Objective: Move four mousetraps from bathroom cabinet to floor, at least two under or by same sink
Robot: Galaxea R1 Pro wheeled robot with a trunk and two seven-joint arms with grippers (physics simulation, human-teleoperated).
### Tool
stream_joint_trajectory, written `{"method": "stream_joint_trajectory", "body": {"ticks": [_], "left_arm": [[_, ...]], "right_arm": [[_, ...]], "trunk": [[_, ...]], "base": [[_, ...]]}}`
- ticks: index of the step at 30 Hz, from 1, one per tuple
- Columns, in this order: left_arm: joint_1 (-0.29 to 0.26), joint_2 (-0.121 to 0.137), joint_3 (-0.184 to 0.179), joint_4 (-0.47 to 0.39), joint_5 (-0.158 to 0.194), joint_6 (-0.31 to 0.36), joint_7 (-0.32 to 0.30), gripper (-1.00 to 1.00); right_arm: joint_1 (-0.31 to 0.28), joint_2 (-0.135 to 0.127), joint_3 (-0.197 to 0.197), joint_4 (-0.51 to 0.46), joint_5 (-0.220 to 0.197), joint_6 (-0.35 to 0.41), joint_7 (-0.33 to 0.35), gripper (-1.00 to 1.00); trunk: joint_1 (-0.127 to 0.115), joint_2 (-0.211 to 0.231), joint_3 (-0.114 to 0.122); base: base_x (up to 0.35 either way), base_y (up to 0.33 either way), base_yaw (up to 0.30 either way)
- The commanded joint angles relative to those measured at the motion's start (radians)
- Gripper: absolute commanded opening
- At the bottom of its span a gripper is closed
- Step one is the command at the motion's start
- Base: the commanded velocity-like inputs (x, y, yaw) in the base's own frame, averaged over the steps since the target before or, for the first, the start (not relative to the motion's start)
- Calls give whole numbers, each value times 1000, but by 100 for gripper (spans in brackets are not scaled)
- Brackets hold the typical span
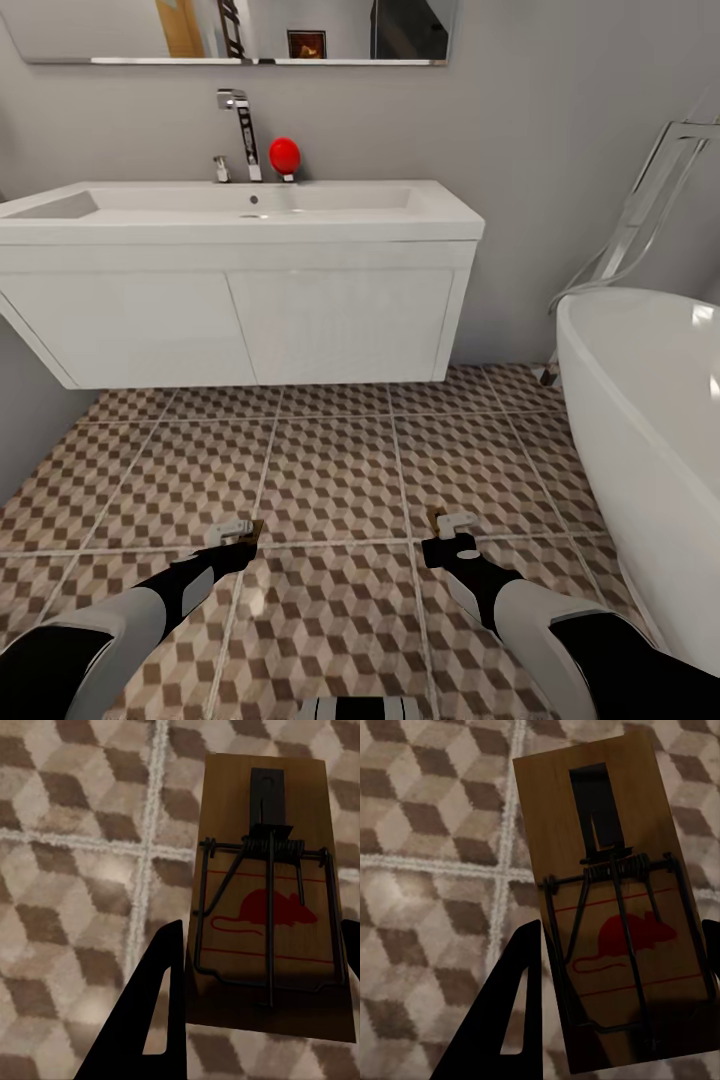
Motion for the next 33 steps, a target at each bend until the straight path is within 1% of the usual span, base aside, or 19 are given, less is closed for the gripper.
{"method": "stream_joint_trajectory", "body": {"ticks": [1,10,18,33], "left_arm": [[0,0,-8,0,9,0,-3,-100],[0,0,-8,0,4,0,-3,-100],[0,0,-9,0,2,0,-3,-100],[0,0,-8,0,7,0,-3,-100]], "right_arm": [[-1,1,7,3,1,-4,-3,-100],[-1,0,7,3,1,-4,-5,-100],[-1,0,7,3,0,-4,-5,-100],[-1,-1,7,3,0,-4,-5,-100]], "trunk": [[0,0,-2],[0,0,-16],[0,0,-18],[0,0,-18]], "base": [[0,0,0],[0,0,0],[40,0,0],[289,0,0]]}}
